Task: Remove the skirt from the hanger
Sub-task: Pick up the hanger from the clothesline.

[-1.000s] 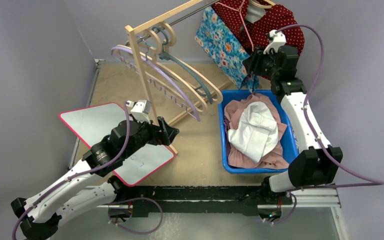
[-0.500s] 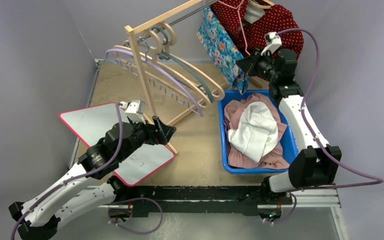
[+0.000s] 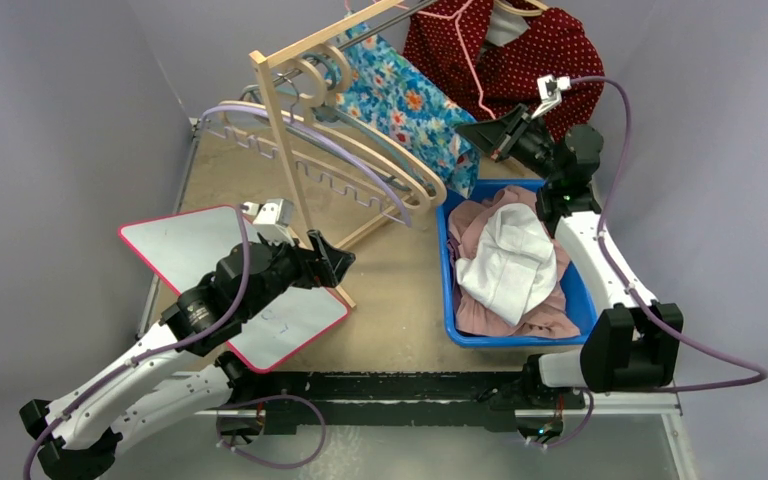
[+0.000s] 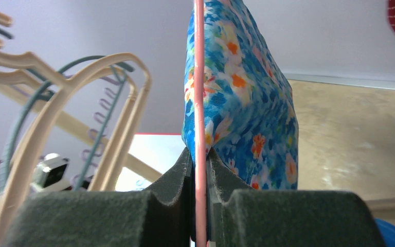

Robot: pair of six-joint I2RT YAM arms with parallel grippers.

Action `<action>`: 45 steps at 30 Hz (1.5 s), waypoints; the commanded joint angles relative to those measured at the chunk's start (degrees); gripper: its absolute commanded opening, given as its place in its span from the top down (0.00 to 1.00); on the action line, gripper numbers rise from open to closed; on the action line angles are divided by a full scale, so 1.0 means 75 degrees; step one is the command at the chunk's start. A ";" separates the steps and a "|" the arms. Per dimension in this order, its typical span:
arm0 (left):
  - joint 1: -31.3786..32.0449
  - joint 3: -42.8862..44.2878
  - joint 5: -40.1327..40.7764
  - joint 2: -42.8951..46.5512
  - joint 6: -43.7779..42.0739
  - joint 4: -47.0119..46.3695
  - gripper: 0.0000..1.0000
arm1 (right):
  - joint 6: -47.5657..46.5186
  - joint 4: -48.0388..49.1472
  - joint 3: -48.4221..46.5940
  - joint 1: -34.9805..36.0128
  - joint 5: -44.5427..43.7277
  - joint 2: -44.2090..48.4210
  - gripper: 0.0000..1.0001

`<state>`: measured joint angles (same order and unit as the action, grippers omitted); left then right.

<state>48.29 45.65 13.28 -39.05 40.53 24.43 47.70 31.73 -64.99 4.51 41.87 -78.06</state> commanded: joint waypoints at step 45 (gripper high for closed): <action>0.0001 0.0022 -0.0126 0.0118 0.0384 -0.0607 0.02 | 0.5805 0.8042 0.2464 0.0031 0.0602 0.0594 1.00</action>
<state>48.29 45.63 12.62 -38.35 42.61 23.22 93.17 86.54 -48.21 4.56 46.17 -78.91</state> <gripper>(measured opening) 0.976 0.113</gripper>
